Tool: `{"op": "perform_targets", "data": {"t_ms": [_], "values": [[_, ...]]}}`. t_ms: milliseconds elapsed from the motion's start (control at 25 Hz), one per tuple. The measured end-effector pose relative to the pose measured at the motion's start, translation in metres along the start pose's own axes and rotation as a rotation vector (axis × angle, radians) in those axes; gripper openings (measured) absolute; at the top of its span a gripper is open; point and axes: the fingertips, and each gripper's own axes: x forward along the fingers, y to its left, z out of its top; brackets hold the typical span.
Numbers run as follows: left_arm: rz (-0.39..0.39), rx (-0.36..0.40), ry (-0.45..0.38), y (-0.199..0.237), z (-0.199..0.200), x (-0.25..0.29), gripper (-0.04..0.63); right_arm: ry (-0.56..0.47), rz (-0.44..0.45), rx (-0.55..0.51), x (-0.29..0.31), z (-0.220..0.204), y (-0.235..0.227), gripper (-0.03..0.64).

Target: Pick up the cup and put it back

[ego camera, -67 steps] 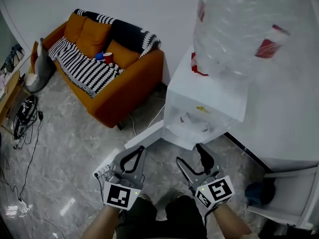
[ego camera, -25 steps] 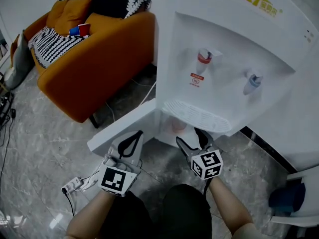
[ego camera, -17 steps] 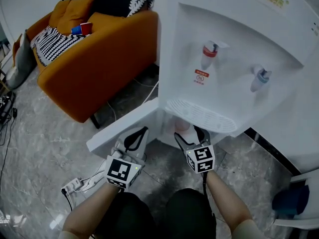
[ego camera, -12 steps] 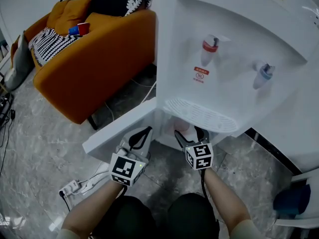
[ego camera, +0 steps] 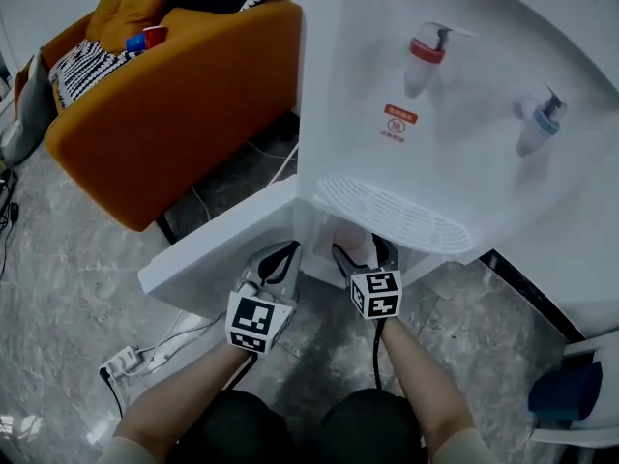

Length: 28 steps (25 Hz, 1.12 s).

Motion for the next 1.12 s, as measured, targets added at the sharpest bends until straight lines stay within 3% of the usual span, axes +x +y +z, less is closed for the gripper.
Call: {"op": "perform_targets", "data": {"t_ms": [280, 440, 520, 760, 1120], "values": [[0.018, -0.044, 0.09, 0.002, -0.031, 0.009, 0.002, 0.061, -0.011, 0.051, 0.021, -0.029, -0.001, 0.402], [0.026, -0.023, 0.106, 0.006, -0.04, 0.012, 0.002, 0.075, -0.028, 0.055, 0.027, -0.039, -0.002, 0.394], [0.026, -0.018, 0.107, 0.006, -0.042, 0.01, 0.002, 0.071, -0.038, 0.027, 0.028, -0.04, -0.001, 0.348], [0.018, 0.002, 0.096, 0.002, -0.042, 0.01, 0.002, 0.049, -0.045, 0.045, 0.021, -0.037, -0.006, 0.341], [0.005, 0.039, 0.072, 0.001, -0.035, 0.004, 0.002, -0.031, 0.06, 0.044, -0.016, -0.009, 0.024, 0.336]]}}
